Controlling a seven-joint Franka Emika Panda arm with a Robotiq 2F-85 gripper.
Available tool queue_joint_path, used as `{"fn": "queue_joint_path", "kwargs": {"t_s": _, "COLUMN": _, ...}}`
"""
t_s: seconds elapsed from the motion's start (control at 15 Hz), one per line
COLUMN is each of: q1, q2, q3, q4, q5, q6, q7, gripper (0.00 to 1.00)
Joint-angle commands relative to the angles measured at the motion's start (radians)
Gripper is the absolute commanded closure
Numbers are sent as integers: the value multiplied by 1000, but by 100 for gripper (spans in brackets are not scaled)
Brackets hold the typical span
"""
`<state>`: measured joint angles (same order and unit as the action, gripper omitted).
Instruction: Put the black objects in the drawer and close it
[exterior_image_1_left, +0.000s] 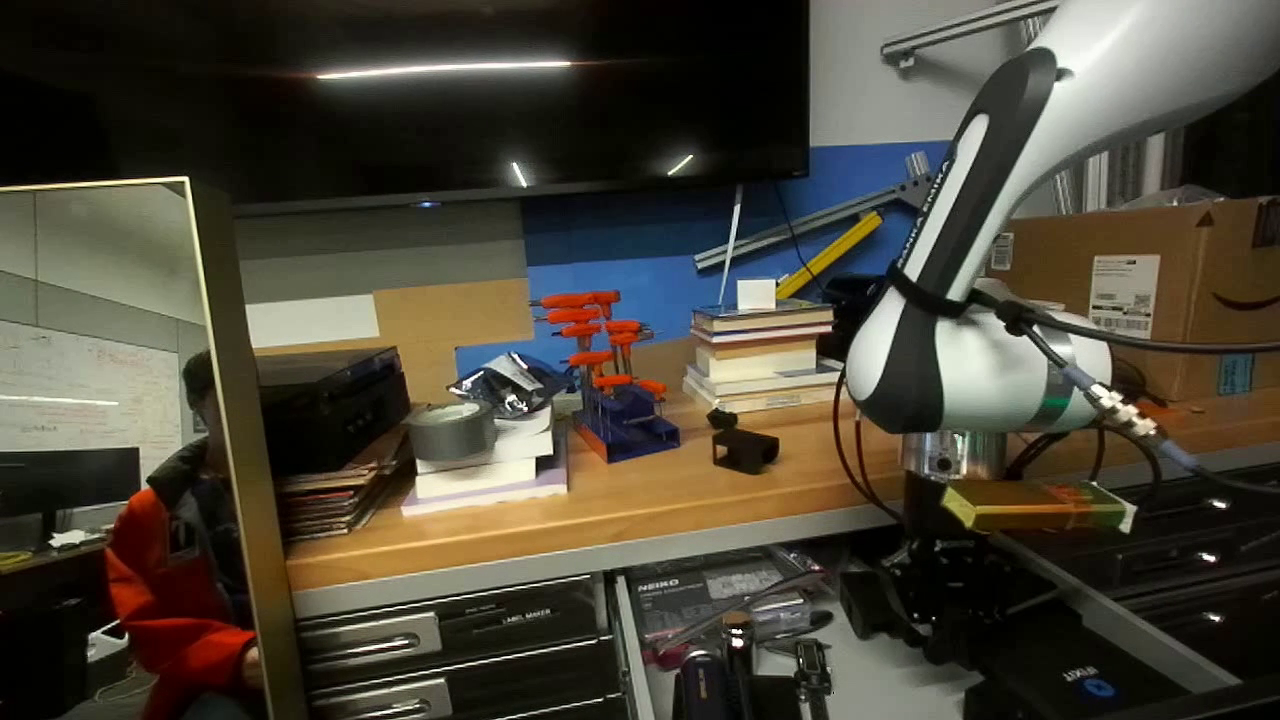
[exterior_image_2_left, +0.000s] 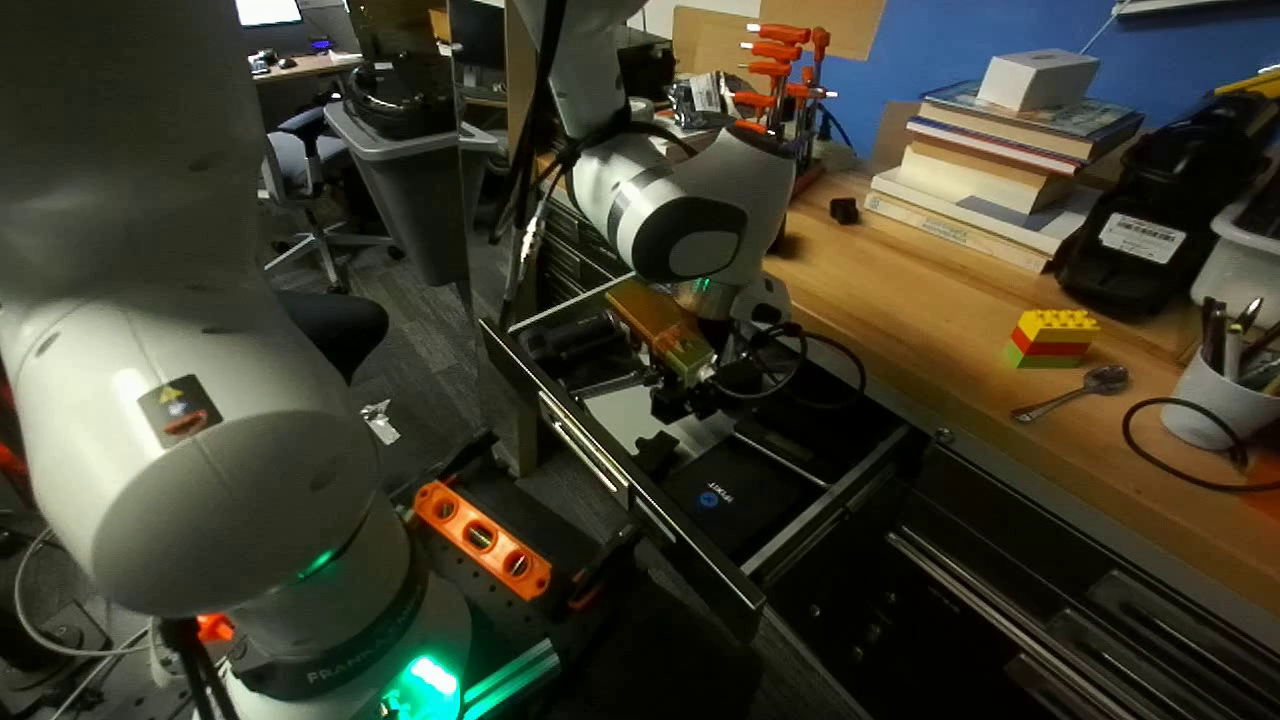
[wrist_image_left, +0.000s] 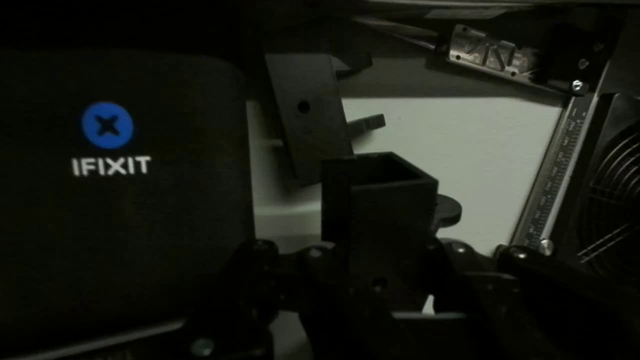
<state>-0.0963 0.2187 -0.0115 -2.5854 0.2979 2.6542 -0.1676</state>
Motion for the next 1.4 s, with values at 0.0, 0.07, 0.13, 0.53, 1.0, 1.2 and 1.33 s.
{"fn": "queue_joint_path", "kwargs": {"t_s": 0.0, "q1": -87, "q2": 12, "q3": 101, "q4": 6, "q5": 170, "q6": 63, "q7": -273, "gripper": 83}}
{"fn": "queue_joint_path", "kwargs": {"t_s": 0.07, "q1": -111, "q2": 20, "q3": 122, "q4": 11, "q5": 212, "q6": 65, "q7": -343, "gripper": 84}}
{"fn": "queue_joint_path", "kwargs": {"t_s": 0.13, "q1": -127, "q2": 28, "q3": 137, "q4": 17, "q5": 247, "q6": 64, "q7": -400, "gripper": 84}}
{"fn": "queue_joint_path", "kwargs": {"t_s": 0.53, "q1": -174, "q2": 67, "q3": 143, "q4": 25, "q5": 329, "q6": 69, "q7": -601, "gripper": 84}}
{"fn": "queue_joint_path", "kwargs": {"t_s": 1.0, "q1": -201, "q2": 125, "q3": 153, "q4": 52, "q5": 342, "q6": 97, "q7": -683, "gripper": 84}}
{"fn": "queue_joint_path", "kwargs": {"t_s": 1.2, "q1": -203, "q2": 132, "q3": 165, "q4": 69, "q5": 361, "q6": 103, "q7": -705, "gripper": 86}}
{"fn": "queue_joint_path", "kwargs": {"t_s": 1.33, "q1": -202, "q2": 135, "q3": 174, "q4": 78, "q5": 372, "q6": 108, "q7": -716, "gripper": 85}}
